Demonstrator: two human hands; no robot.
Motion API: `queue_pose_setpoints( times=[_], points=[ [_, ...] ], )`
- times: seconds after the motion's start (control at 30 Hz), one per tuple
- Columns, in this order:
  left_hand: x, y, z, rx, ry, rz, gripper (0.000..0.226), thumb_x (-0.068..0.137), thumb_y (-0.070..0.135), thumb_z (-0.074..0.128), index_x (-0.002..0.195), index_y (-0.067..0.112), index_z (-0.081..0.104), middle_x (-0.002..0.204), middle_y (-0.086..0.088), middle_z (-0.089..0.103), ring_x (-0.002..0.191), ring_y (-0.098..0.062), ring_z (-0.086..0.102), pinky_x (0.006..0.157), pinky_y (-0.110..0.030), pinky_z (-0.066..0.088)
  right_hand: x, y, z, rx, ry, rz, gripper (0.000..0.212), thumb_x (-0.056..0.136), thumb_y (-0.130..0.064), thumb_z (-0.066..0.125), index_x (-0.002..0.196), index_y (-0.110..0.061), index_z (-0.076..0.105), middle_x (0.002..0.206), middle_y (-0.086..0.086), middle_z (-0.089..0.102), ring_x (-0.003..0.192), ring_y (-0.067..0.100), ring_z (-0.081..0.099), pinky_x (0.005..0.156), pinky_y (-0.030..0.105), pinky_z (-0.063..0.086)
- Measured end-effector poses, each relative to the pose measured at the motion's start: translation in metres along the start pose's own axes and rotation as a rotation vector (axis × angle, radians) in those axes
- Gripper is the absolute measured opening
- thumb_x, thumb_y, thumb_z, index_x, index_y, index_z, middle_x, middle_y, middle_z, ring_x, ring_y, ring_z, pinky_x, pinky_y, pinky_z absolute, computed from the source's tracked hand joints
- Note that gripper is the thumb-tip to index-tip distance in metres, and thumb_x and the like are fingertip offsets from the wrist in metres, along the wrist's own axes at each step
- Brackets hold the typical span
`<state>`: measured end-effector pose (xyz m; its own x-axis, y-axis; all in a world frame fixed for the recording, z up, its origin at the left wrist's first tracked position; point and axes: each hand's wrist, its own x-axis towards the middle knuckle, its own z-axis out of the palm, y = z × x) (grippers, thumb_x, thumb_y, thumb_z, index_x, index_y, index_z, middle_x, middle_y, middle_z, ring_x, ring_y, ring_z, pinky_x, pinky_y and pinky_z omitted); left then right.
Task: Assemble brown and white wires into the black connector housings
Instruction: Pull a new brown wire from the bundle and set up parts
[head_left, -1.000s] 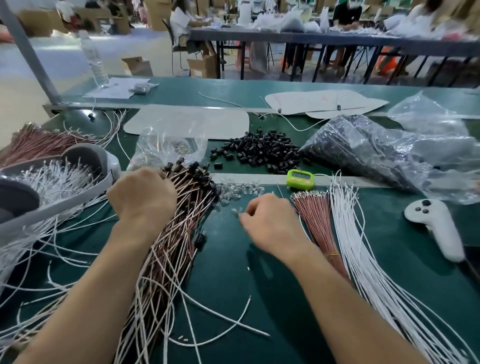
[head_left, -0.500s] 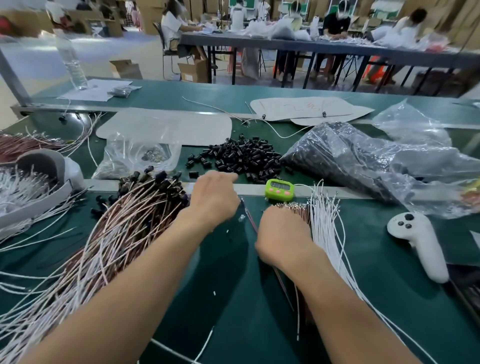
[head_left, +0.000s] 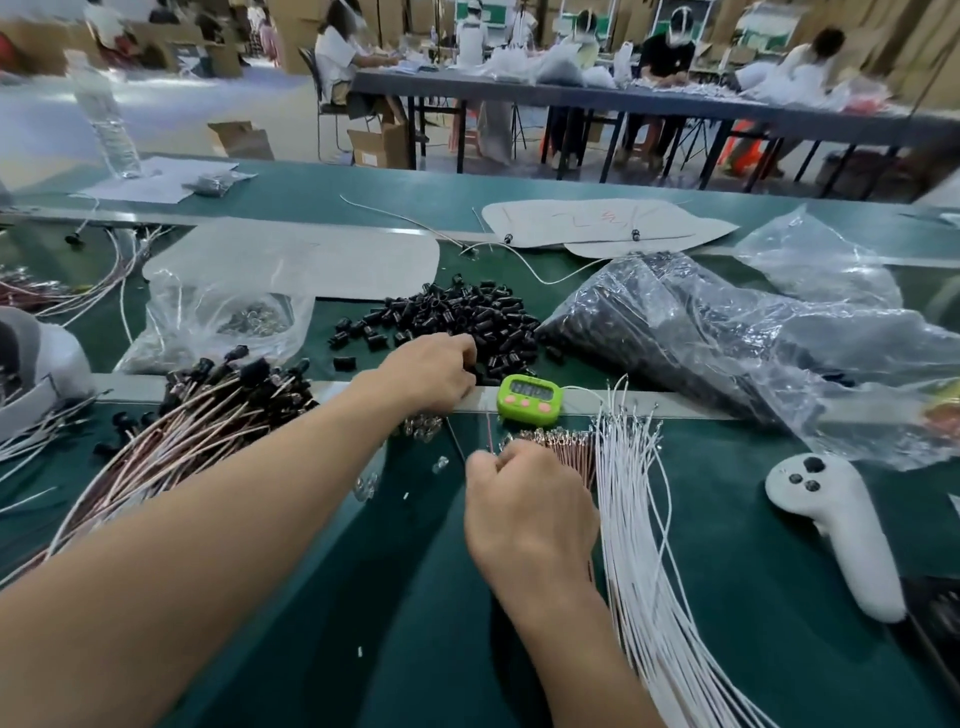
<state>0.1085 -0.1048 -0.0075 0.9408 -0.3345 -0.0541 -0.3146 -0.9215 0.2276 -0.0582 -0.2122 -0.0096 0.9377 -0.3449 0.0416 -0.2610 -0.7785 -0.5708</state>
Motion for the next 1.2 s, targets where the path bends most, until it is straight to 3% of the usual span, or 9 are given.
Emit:
queue_pose_setpoints(
  times=[0.1, 0.23, 0.37, 0.47, 0.6, 0.73, 0.83, 0.93, 1.2],
  points=[
    [0.008, -0.002, 0.004, -0.005, 0.019, 0.013, 0.038, 0.102, 0.026, 0.052, 0.139, 0.02, 0.057, 0.136, -0.012, 0.059, 0.124, -0.031, 0.055, 0.102, -0.039, 0.045, 0.003, 0.004, 0.002, 0.393, -0.025, 0.023, 0.028, 0.091, -0.031, 0.055, 0.066, -0.018, 0.057, 0.055, -0.003, 0.059, 0.05, 0.009, 0.047, 0.055, 0.033, 0.037],
    [0.016, -0.006, 0.012, -0.138, 0.096, -0.039, 0.024, 0.1, 0.026, 0.06, 0.121, 0.017, 0.067, 0.124, -0.009, 0.067, 0.112, -0.027, 0.059, 0.089, -0.032, 0.045, 0.005, 0.003, 0.001, 1.077, -0.306, 0.213, 0.023, 0.104, -0.01, 0.048, 0.083, -0.014, 0.055, 0.06, 0.01, 0.065, 0.037, 0.014, 0.045, 0.04, 0.022, 0.031],
    [0.017, -0.004, 0.016, -0.171, 0.126, -0.094, 0.018, 0.098, 0.033, 0.064, 0.098, 0.015, 0.067, 0.105, -0.006, 0.069, 0.095, -0.025, 0.059, 0.077, -0.032, 0.044, 0.007, 0.003, -0.001, 1.302, -0.462, 0.28, 0.012, 0.104, 0.002, 0.045, 0.101, -0.009, 0.049, 0.064, 0.012, 0.067, 0.043, 0.015, 0.056, 0.04, 0.021, 0.039],
    [0.006, -0.002, 0.013, -0.214, 0.254, -0.146, 0.02, 0.097, 0.037, 0.063, 0.091, 0.018, 0.068, 0.093, -0.002, 0.07, 0.088, -0.024, 0.062, 0.074, -0.033, 0.043, 0.006, 0.005, -0.004, 1.389, -0.53, 0.282, 0.022, 0.098, 0.011, 0.052, 0.108, -0.008, 0.052, 0.072, 0.013, 0.068, 0.054, 0.016, 0.062, 0.047, 0.019, 0.046],
    [-0.027, -0.001, 0.001, -0.576, 0.414, -0.223, 0.01, 0.092, 0.03, 0.07, 0.087, 0.023, 0.066, 0.071, 0.005, 0.073, 0.068, -0.011, 0.069, 0.065, -0.029, 0.048, 0.007, 0.005, -0.005, 1.432, -0.539, 0.281, 0.016, 0.101, 0.003, 0.056, 0.092, -0.01, 0.06, 0.074, 0.011, 0.071, 0.053, 0.013, 0.063, 0.047, 0.017, 0.047],
    [-0.072, -0.003, -0.001, -1.001, 0.418, -0.231, 0.015, 0.091, 0.007, 0.065, 0.097, 0.021, 0.07, 0.073, 0.002, 0.073, 0.06, -0.008, 0.063, 0.063, -0.024, 0.049, 0.007, 0.003, -0.003, 1.433, -0.528, 0.288, 0.016, 0.106, -0.008, 0.052, 0.091, -0.01, 0.056, 0.073, 0.012, 0.074, 0.051, 0.013, 0.066, 0.045, 0.018, 0.05],
    [-0.109, -0.007, 0.003, -1.161, 0.392, -0.228, 0.03, 0.102, 0.012, 0.052, 0.083, 0.018, 0.074, 0.063, 0.002, 0.065, 0.055, -0.009, 0.053, 0.054, -0.019, 0.044, 0.007, 0.002, -0.001, 1.397, -0.512, 0.252, 0.018, 0.11, -0.013, 0.045, 0.093, -0.011, 0.052, 0.075, 0.015, 0.075, 0.05, 0.016, 0.068, 0.043, 0.021, 0.051],
    [-0.142, -0.012, 0.008, -1.175, 0.388, -0.236, 0.034, 0.1, 0.014, 0.056, 0.075, 0.023, 0.076, 0.061, 0.001, 0.064, 0.054, -0.009, 0.05, 0.05, -0.016, 0.042, 0.006, 0.002, 0.001, 1.381, -0.492, 0.225, 0.017, 0.11, -0.012, 0.044, 0.095, -0.011, 0.05, 0.074, 0.017, 0.074, 0.051, 0.019, 0.07, 0.045, 0.025, 0.054],
    [-0.178, -0.017, 0.027, -1.13, 0.416, -0.28, 0.035, 0.076, -0.004, 0.084, 0.082, 0.031, 0.081, 0.082, 0.002, 0.08, 0.078, -0.009, 0.076, 0.069, -0.012, 0.054, 0.004, 0.007, 0.0, 1.304, -0.283, 0.11, 0.021, 0.094, 0.016, 0.055, 0.089, -0.004, 0.06, 0.077, 0.018, 0.075, 0.065, 0.028, 0.074, 0.057, 0.028, 0.06]
  ],
)
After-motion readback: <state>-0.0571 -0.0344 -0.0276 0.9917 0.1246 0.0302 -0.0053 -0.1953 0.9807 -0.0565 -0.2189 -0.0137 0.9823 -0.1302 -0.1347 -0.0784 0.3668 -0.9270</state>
